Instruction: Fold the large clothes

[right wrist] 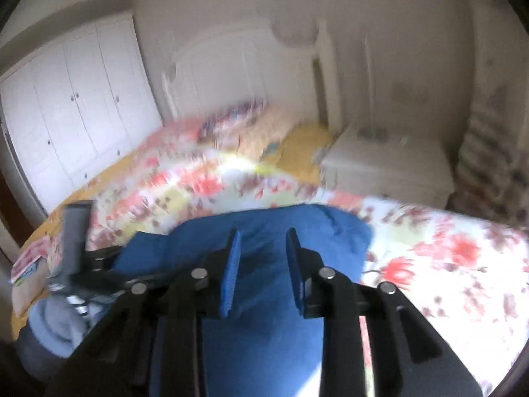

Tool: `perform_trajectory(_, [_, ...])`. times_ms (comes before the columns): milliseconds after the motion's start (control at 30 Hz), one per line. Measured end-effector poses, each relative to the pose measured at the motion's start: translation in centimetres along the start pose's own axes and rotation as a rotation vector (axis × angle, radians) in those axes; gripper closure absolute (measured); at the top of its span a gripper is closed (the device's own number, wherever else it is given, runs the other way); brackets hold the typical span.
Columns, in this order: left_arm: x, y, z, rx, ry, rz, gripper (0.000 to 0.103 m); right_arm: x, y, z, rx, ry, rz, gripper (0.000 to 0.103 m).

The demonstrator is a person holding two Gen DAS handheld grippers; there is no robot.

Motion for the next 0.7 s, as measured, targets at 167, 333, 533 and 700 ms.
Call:
perform_trajectory(167, [0.0, 0.1, 1.1, -0.038, -0.061, -0.002, 0.004, -3.4, 8.3, 0.3, -0.116, -0.147, 0.201, 0.076])
perform_trajectory(333, [0.0, 0.0, 1.1, -0.053, -0.065, -0.009, 0.004, 0.5, 5.1, -0.1, -0.157, -0.15, 0.096, 0.076])
perform_trajectory(533, [0.1, -0.2, 1.4, -0.053, -0.081, -0.016, 0.004, -1.2, 9.5, -4.1, -0.161, -0.062, 0.236, 0.072])
perform_trajectory(700, [0.1, -0.4, 1.3, -0.057, -0.084, -0.026, 0.004, -0.3, 9.5, -3.5, -0.216, -0.118, 0.273, 0.07])
Point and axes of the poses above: each gripper's, at about its wrist camera, not at the fingertips, and y roughly the way its jaws point, z to its left, x to its top, the point moved 10 cm from there along y, roughly the way its jaws point, and after that the axes turned 1 degree about -x, right-handed, at the moved point
